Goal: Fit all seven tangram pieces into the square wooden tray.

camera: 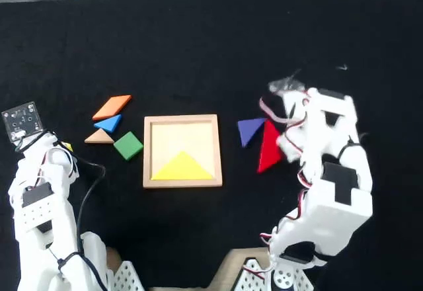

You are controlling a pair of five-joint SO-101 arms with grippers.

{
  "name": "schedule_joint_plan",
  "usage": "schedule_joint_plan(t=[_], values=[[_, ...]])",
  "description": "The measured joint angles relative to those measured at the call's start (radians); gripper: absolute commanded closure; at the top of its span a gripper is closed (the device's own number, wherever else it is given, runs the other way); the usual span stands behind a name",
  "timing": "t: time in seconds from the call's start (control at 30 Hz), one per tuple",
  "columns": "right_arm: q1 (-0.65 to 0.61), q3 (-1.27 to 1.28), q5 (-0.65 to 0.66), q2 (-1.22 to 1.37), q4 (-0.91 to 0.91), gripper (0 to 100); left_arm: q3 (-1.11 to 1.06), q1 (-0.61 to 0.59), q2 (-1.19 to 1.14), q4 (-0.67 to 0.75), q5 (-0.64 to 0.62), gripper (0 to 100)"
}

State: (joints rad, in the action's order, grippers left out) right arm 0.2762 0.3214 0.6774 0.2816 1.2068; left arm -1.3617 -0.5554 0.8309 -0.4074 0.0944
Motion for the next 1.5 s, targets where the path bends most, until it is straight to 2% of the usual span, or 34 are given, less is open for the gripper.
schedule_joint_plan(t=[0.43, 0.6, 0.87, 1.03, 1.2, 1.37, 1.5], values=[[-0.017, -0.064, -0.008, 0.021, -0.006, 98.8, -0.011, 0.008, 0.000, 0.000, 0.000, 88], [-0.035, -0.109, -0.083, 0.023, -0.011, 98.8, -0.015, 0.009, 0.002, 0.000, 0.000, 88], [-0.043, -0.109, -0.110, 0.017, 0.018, 98.8, -0.015, 0.009, 0.002, 0.000, 0.000, 88], [-0.043, -0.066, -0.160, -0.143, 0.031, 98.8, -0.015, 0.009, 0.002, 0.000, 0.000, 88], [-0.074, 0.124, -0.164, -0.358, -0.029, 98.7, -0.015, 0.009, 0.002, 0.000, 0.000, 88], [-0.080, 0.196, -0.216, -0.414, -0.055, 98.1, -0.015, 0.009, 0.002, 0.000, 0.000, 88], [-0.080, 0.196, -0.311, -0.423, -0.028, 87.4, -0.015, 0.009, 0.002, 0.000, 0.000, 88]])
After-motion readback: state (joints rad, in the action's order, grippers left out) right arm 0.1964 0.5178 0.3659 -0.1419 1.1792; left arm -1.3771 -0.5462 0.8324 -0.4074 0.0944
